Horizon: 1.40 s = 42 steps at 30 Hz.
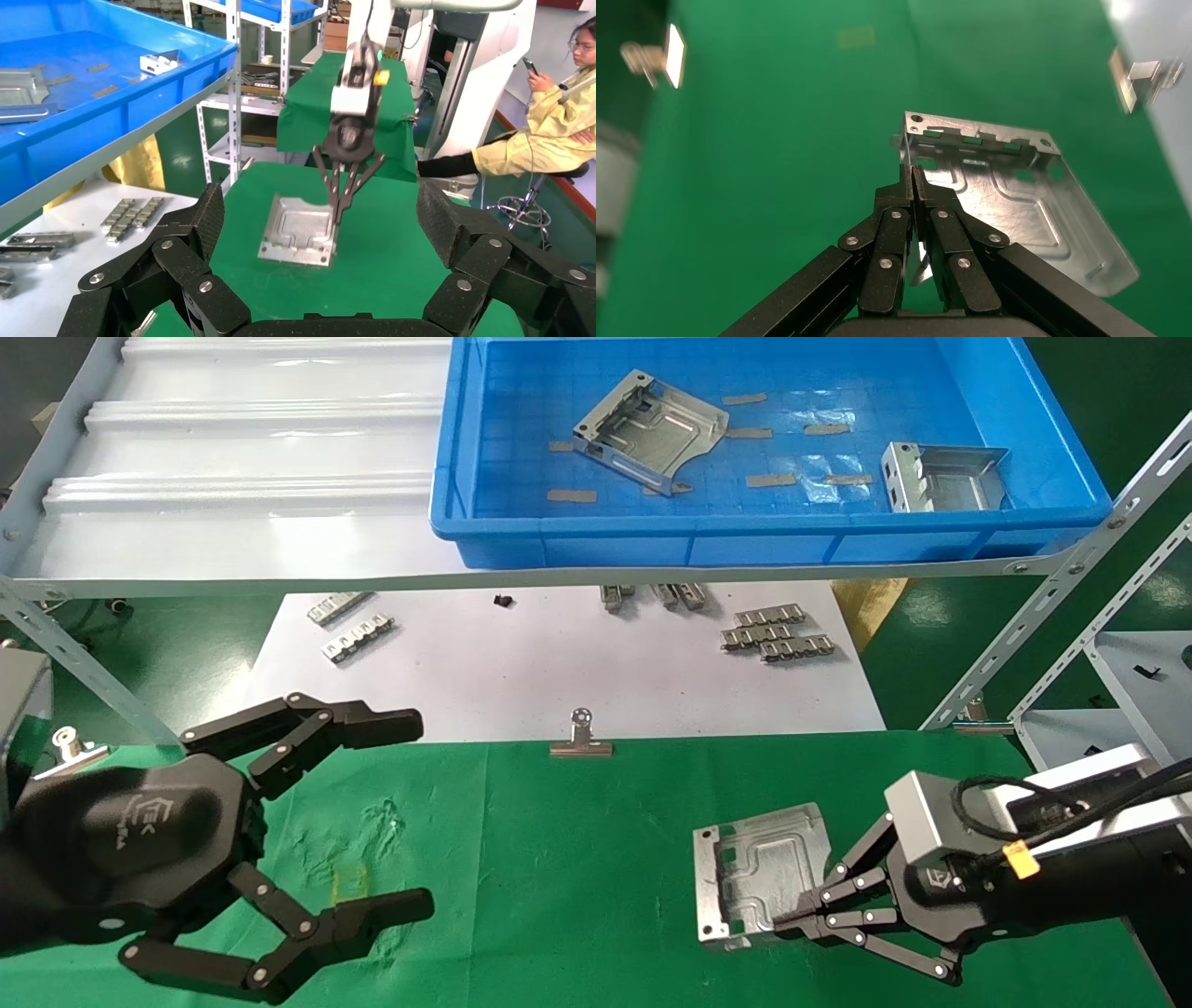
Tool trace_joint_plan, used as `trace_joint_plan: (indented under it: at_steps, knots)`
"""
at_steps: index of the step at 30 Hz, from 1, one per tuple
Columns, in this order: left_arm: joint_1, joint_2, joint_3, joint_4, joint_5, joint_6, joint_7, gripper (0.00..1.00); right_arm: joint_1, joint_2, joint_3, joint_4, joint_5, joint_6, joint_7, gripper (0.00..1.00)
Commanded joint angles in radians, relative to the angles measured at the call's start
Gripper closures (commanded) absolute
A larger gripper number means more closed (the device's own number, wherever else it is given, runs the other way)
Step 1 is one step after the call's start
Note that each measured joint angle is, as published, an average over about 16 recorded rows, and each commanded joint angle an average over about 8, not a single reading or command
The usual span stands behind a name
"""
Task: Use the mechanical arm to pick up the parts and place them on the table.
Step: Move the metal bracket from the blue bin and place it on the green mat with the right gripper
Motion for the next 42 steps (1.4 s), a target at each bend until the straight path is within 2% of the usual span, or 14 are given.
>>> trace_joint_plan:
  at_steps: [1,6,12,22,24,30,32,42]
  knots:
    - [0.0,0.0,0.0,0.0,0.0,0.0,0.0,0.0,-0.003,-0.036,-0.031,-0.059,-0.041,0.004,-0.053,1.0]
    - [0.0,0.0,0.0,0.0,0.0,0.0,0.0,0.0,-0.009,-0.109,-0.062,-0.205,-0.09,0.011,-0.177,1.0]
    - [0.0,0.0,0.0,0.0,0.0,0.0,0.0,0.0,-0.011,-0.157,-0.071,-0.33,-0.094,0.005,-0.297,1.0]
    - [0.0,0.0,0.0,0.0,0.0,0.0,0.0,0.0,-0.014,-0.184,-0.089,-0.463,-0.092,0.001,-0.407,0.99]
    - [0.0,0.0,0.0,0.0,0.0,0.0,0.0,0.0,-0.014,-0.187,-0.096,-0.48,-0.095,0.0,-0.414,0.9]
    - [0.0,0.0,0.0,0.0,0.0,0.0,0.0,0.0,-0.016,-0.198,-0.12,-0.521,-0.112,0.0,-0.424,0.17]
    - [0.0,0.0,0.0,0.0,0.0,0.0,0.0,0.0,-0.017,-0.201,-0.126,-0.532,-0.115,0.003,-0.433,0.02]
    - [0.0,0.0,0.0,0.0,0.0,0.0,0.0,0.0,-0.007,-0.205,-0.116,-0.592,-0.091,0.013,-0.486,0.0]
